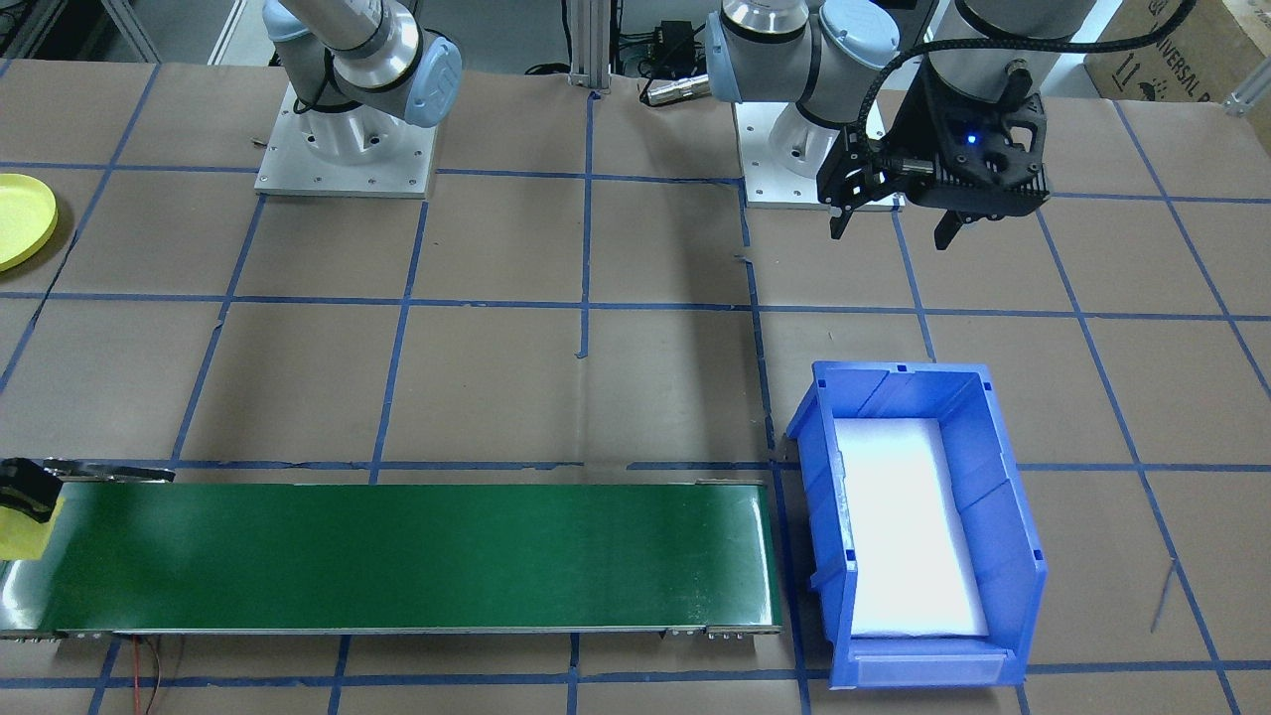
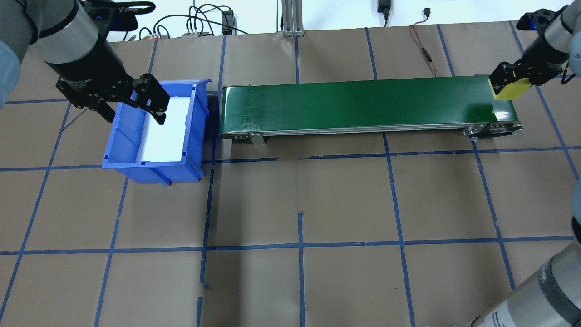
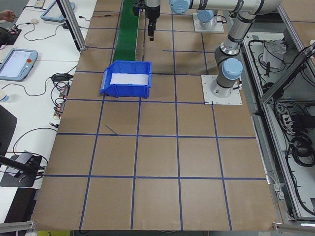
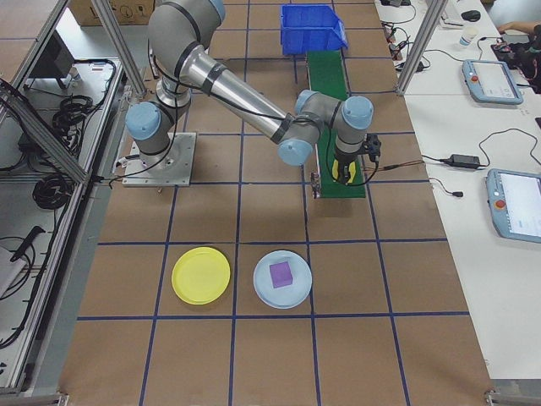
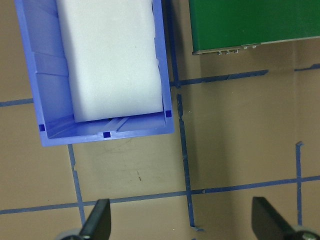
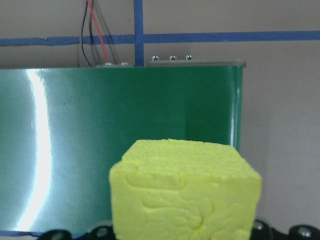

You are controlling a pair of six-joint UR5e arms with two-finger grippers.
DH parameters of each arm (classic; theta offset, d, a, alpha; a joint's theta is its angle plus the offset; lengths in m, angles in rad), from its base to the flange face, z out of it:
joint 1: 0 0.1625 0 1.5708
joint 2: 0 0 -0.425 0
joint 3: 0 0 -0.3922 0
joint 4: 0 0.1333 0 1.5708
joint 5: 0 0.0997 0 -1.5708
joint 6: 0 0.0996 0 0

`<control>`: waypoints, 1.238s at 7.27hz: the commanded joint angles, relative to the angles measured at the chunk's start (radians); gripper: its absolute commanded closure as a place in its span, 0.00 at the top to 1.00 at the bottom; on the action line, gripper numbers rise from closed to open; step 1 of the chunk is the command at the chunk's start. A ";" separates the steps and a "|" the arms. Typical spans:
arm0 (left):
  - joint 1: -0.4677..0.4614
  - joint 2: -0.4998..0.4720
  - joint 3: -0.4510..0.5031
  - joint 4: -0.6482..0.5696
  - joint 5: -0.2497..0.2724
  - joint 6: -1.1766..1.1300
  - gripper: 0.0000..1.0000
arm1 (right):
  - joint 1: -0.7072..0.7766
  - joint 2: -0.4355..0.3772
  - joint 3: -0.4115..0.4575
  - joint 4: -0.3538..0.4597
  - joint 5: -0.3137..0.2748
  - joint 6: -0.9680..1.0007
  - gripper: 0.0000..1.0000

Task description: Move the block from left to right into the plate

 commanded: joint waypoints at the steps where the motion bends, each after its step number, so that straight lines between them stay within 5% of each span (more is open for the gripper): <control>1: 0.001 0.000 -0.001 0.001 0.000 0.000 1.00 | -0.172 -0.111 0.059 0.068 -0.088 -0.242 0.38; 6: 0.001 0.000 -0.001 0.001 0.002 0.000 1.00 | -0.751 -0.168 0.269 0.062 -0.118 -0.695 0.40; 9: 0.000 0.000 -0.005 0.004 0.002 0.000 1.00 | -0.880 -0.157 0.363 -0.023 -0.123 -0.785 0.50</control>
